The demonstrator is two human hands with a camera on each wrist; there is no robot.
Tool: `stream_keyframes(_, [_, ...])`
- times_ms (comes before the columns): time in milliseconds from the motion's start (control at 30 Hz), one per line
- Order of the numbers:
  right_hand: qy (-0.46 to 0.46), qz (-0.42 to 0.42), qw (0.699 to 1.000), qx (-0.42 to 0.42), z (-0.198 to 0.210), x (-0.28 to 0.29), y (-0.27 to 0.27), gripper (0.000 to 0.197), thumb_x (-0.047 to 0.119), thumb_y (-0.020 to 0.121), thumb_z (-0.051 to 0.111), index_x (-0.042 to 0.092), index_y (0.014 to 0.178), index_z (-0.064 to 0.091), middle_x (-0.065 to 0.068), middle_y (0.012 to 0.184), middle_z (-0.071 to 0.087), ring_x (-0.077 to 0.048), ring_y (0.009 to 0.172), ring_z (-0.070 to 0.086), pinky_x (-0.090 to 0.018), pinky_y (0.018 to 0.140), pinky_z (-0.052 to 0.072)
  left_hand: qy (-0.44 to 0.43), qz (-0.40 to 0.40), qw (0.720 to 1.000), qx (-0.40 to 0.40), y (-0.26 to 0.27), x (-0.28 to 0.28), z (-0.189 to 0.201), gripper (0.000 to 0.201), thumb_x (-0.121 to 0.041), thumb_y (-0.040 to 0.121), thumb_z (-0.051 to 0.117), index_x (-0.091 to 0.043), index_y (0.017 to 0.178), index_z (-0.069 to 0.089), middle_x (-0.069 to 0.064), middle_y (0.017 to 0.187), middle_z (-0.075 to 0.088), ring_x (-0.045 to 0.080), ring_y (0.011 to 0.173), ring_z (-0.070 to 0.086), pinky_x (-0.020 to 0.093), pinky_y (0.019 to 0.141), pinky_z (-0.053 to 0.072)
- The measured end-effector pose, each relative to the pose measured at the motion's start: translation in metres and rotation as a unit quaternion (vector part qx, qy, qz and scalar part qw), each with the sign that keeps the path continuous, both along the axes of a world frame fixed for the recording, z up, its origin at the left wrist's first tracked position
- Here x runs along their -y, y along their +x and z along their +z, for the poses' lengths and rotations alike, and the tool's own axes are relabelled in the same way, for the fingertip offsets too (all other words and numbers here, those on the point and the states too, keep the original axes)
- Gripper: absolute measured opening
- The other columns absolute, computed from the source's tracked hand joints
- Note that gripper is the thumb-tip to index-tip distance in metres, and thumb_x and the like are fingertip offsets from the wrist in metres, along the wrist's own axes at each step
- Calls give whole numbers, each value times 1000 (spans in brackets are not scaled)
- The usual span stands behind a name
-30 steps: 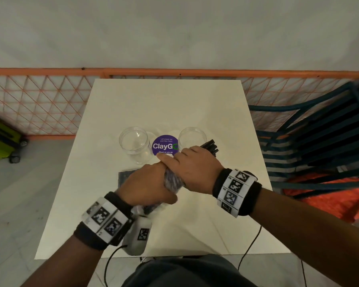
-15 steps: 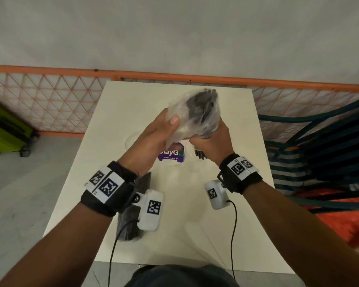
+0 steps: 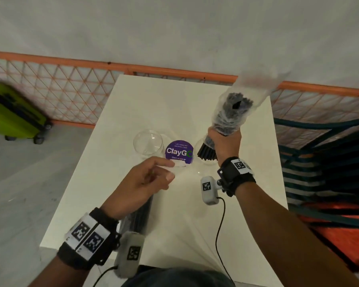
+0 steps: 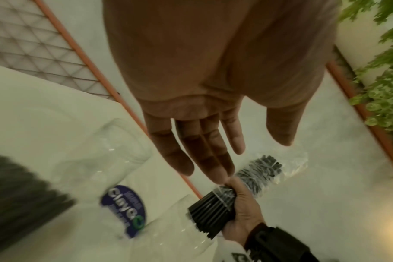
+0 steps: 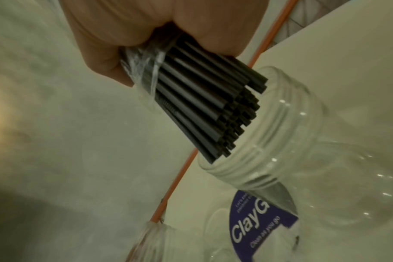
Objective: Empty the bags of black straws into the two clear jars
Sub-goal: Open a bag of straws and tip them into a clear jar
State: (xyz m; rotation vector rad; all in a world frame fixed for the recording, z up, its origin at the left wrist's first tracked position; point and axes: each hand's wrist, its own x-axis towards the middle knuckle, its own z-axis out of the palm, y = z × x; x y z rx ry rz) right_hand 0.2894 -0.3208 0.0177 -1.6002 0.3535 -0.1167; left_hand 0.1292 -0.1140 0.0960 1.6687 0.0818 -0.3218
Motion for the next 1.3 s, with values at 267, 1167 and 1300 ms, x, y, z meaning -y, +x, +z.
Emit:
stream_keyframes(267, [-9, 3, 1000, -14, -18, -3, -1, 49, 24, 68, 84, 16, 111, 60, 4, 103, 69, -16, 96, 67, -33, 90, 54, 35, 51, 997, -45, -60, -32, -48, 49, -61, 70, 75, -31, 109, 69, 12, 96, 72, 27, 93, 70, 39, 88, 57])
stream_keyframes(1167, [170, -120, 977, 41, 70, 83, -52, 52, 55, 82, 66, 15, 115, 62, 0, 104, 70, -12, 93, 70, -21, 74, 55, 87, -1, 996, -8, -69, -18, -62, 49, -74, 70, 65, -40, 106, 65, -11, 90, 70, 12, 86, 68, 44, 86, 57])
stream_keyframes(1300, [64, -43, 993, -85, 35, 105, -87, 17, 30, 91, 66, 17, 101, 65, -1, 87, 67, -15, 80, 65, -26, 68, 53, 115, -5, 993, 2, -68, -17, -63, 38, -62, 75, 63, -41, 106, 65, -10, 93, 69, 14, 88, 67, 44, 85, 57])
